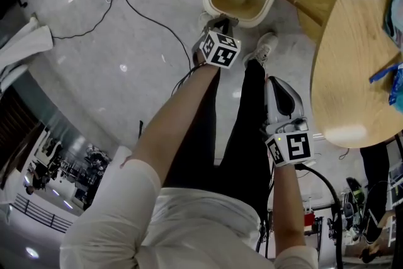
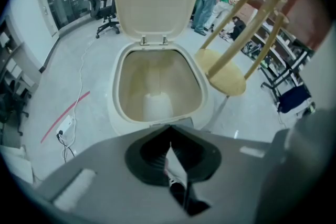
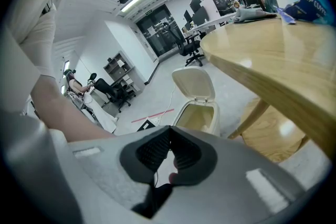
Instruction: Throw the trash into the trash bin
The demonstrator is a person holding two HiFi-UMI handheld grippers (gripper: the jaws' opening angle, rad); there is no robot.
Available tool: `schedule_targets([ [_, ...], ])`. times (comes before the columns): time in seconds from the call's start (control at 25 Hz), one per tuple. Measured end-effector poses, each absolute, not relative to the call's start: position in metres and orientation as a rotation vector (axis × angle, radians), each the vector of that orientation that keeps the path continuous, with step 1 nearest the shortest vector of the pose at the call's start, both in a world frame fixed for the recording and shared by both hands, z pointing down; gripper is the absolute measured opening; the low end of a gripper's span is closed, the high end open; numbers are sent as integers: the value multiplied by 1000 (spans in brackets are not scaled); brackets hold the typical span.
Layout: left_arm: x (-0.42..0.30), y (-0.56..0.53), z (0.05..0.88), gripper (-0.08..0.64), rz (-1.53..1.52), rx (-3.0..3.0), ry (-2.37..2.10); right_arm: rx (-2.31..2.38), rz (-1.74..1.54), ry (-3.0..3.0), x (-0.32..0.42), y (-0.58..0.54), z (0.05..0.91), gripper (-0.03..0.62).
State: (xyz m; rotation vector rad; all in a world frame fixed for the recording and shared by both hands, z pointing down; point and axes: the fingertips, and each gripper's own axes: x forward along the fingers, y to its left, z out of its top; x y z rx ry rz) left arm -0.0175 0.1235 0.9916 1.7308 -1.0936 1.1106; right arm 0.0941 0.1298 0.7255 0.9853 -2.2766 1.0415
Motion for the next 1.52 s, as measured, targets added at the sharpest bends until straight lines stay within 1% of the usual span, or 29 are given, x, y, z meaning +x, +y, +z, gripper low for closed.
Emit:
schedule_targets([
  [0.28, -18, 122, 989, 7, 1027, 1660, -1074, 991, 1037, -2276, 98, 131, 724, 0],
  [0.72, -14, 119, 973, 5, 1030, 1686, -1041, 998, 1015, -2293, 100, 129, 710, 0],
  [1.52, -1, 110, 879, 5, 902, 1767, -1046, 1005, 976, -2331, 97, 114, 654, 0],
])
